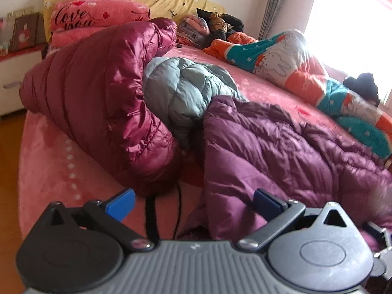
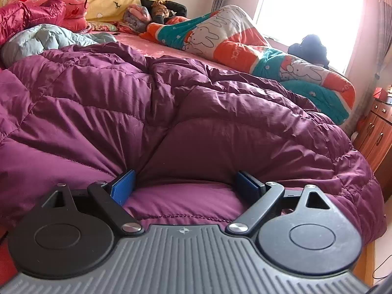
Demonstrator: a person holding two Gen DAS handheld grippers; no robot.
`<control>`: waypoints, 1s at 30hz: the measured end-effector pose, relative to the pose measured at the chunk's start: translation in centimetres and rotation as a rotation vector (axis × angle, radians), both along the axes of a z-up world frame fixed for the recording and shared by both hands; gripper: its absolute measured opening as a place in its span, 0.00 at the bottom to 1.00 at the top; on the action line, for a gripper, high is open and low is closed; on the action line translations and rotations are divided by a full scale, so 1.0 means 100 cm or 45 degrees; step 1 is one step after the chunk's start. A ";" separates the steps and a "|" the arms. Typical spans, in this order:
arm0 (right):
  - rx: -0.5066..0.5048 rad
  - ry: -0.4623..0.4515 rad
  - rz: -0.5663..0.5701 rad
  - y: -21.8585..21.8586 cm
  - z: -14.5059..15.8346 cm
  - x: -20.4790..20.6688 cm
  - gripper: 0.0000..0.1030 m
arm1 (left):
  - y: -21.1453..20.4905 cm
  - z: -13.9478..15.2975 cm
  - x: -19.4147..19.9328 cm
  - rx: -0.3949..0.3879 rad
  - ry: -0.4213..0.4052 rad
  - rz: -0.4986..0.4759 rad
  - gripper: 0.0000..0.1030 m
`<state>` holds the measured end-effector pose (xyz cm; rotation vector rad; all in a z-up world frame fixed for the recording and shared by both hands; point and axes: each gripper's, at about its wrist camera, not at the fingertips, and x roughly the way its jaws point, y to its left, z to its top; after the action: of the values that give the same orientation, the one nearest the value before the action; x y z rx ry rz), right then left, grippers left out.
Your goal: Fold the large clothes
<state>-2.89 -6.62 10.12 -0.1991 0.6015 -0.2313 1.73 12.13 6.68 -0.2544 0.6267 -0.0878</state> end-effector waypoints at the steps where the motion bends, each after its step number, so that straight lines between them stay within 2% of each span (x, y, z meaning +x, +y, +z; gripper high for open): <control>1: 0.006 -0.001 0.003 0.000 0.000 -0.001 1.00 | 0.002 0.000 0.001 -0.039 -0.004 -0.006 0.99; 3: 0.026 -0.002 0.011 -0.002 0.004 -0.004 1.00 | 0.006 -0.002 0.004 -0.123 -0.011 -0.029 0.99; 5: 0.041 -0.008 0.026 -0.004 0.011 -0.008 1.00 | 0.006 -0.006 0.011 -0.163 0.010 -0.046 0.99; 10: 0.008 -0.064 0.069 -0.008 0.029 -0.027 1.00 | 0.004 -0.025 0.034 -0.269 0.152 -0.060 0.99; 13: 0.027 -0.095 0.063 -0.020 0.041 -0.037 1.00 | 0.000 -0.035 0.047 -0.327 0.200 -0.084 0.99; 22: 0.199 -0.140 -0.079 -0.074 0.065 -0.074 1.00 | -0.012 -0.044 0.050 -0.311 0.178 -0.115 0.99; 26: 0.183 -0.131 -0.134 -0.093 0.068 -0.098 1.00 | -0.008 -0.044 0.042 -0.319 0.144 -0.117 0.99; 30: 0.240 -0.111 -0.154 -0.110 0.065 -0.121 1.00 | -0.007 -0.042 0.023 -0.306 0.114 -0.104 0.99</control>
<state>-15.00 -17.66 16.67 0.0295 0.5454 -0.2968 4.02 11.45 2.50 -0.4672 0.7164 -0.2320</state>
